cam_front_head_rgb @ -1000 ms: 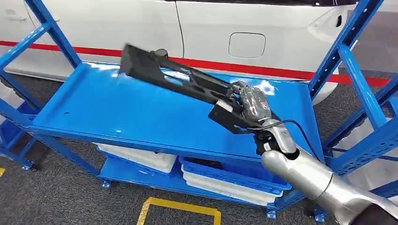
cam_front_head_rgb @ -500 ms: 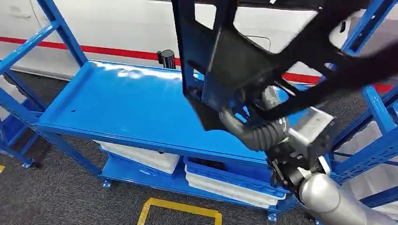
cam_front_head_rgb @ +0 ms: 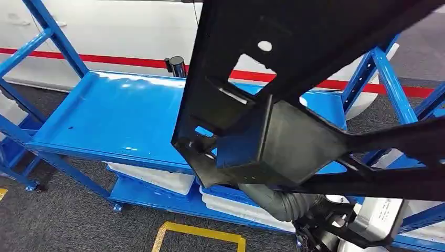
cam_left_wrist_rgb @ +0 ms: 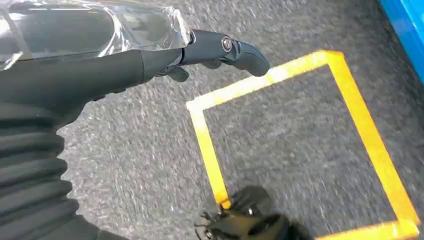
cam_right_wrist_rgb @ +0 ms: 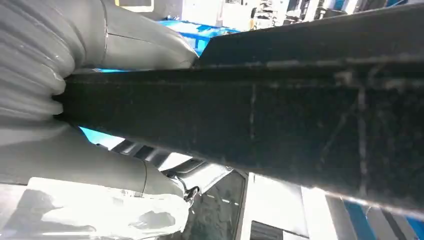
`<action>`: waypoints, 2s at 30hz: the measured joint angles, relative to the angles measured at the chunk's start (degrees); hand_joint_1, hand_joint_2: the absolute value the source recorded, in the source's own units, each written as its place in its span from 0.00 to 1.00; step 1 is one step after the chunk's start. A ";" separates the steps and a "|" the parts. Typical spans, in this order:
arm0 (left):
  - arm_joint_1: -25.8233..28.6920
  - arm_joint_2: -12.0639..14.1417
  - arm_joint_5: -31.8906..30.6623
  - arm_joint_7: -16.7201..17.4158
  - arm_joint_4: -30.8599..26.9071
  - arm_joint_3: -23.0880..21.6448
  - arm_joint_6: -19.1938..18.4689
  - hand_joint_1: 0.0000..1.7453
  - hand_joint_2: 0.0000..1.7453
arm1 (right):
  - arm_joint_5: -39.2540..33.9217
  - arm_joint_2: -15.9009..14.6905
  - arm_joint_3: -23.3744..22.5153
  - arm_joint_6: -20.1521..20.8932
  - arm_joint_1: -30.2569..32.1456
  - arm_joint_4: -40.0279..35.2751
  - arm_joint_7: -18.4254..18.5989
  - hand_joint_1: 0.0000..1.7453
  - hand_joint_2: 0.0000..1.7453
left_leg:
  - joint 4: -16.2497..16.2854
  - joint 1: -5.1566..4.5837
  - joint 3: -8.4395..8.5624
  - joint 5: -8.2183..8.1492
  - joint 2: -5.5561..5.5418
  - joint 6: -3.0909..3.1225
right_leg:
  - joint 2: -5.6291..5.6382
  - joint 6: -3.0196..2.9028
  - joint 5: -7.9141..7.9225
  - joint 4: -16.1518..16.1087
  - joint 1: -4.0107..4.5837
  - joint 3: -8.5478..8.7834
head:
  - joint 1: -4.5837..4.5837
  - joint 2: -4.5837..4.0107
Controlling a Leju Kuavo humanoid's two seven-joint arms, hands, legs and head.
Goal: Take the parts from the cabinet and place them on the table.
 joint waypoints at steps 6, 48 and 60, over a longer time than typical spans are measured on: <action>-0.74 0.77 0.85 0.48 0.00 0.00 1.11 0.00 1.00 | -0.17 0.85 0.74 0.26 0.47 -0.11 -0.41 1.00 1.00 | -9.20 -0.53 3.99 2.80 0.01 1.42 | 0.01 1.09 -0.03 -0.01 0.35 -0.07 | 0.04 0.02; -0.33 0.57 3.91 1.71 0.00 -1.07 1.14 0.00 1.00 | -1.92 1.90 -0.94 -4.19 3.85 -1.20 -0.57 1.00 1.00 | -9.59 -0.21 4.82 3.26 0.16 2.33 | -0.09 1.97 -0.75 2.07 -0.27 0.83 | 0.39 0.02; 0.37 0.40 4.42 1.62 0.00 -1.09 1.03 0.00 1.00 | -3.32 1.84 -1.97 -5.42 4.42 -1.20 -0.92 1.00 1.00 | 9.30 -0.11 -3.79 -5.29 0.70 -0.31 | 2.09 -0.40 0.30 -0.30 0.01 -0.04 | 0.04 0.00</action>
